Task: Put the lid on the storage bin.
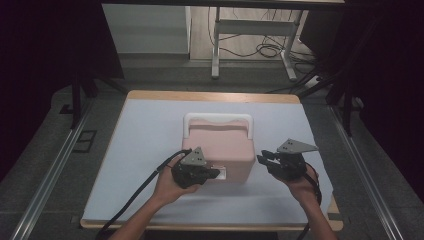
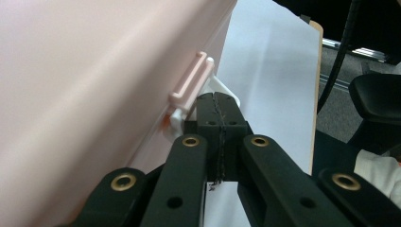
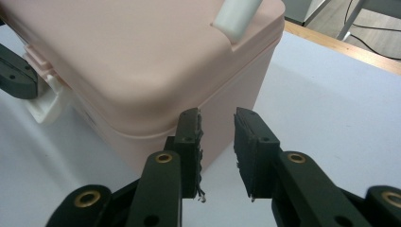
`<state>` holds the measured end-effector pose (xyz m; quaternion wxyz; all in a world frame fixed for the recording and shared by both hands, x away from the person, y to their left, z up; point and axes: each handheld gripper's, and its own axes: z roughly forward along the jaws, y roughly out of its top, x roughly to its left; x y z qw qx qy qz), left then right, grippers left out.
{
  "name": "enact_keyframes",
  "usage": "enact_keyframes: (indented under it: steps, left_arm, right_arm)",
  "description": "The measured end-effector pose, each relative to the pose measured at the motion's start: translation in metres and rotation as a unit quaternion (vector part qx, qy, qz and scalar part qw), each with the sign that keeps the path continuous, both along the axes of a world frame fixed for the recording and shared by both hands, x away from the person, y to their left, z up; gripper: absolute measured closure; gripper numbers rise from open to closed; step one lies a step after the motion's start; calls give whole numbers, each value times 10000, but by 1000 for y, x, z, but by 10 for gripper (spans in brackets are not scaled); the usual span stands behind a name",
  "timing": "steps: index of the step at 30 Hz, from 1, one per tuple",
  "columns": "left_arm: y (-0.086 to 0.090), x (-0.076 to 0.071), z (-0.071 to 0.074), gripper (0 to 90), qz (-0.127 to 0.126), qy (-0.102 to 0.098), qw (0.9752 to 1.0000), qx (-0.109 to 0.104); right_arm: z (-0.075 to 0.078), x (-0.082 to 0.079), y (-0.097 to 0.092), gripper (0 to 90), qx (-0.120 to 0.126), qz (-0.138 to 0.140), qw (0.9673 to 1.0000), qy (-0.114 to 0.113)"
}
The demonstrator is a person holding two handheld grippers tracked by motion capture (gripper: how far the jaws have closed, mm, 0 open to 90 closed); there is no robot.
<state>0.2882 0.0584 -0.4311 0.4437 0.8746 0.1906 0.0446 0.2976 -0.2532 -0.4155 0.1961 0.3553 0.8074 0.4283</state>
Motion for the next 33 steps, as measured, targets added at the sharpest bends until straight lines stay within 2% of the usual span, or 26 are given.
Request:
enact_keyframes:
  steps: [4, 5, 7, 8, 14, 22, 23, 33]
  left_arm:
    - [1, 0, 1, 897, -32, 33, 10000, -60]
    - [1, 0, 2, 830, -115, 70, 9999, -98]
    - [2, -3, 5, 808, -102, -86, 9999, -14]
    - [2, -4, 6, 808, -87, -96, 9999, -5]
    - [12, -6, 15, 774, 40, -195, 9996, -207]
    - [34, -13, 24, 715, 197, -301, 9987, -364]
    - [42, -16, 24, 707, 295, -301, 9983, -412]
    - [79, -21, 17, 666, 682, -237, 9956, -590]
  right_arm:
    - [-3, -1, -1, 686, 0, -23, 10000, -59]
    - [-3, -2, -1, 684, 0, -30, 10000, -63]
    - [-4, -2, -2, 679, 21, -36, 10000, -62]
    - [-4, -2, -2, 676, 25, -40, 10000, -63]
    - [-5, -2, -4, 671, 74, -41, 9999, -80]
    - [-10, -3, -10, 663, 148, -86, 9998, -47]
    - [-12, -2, -11, 663, 167, -104, 9998, -42]
    - [-21, 0, -16, 654, 199, -159, 9997, 30]
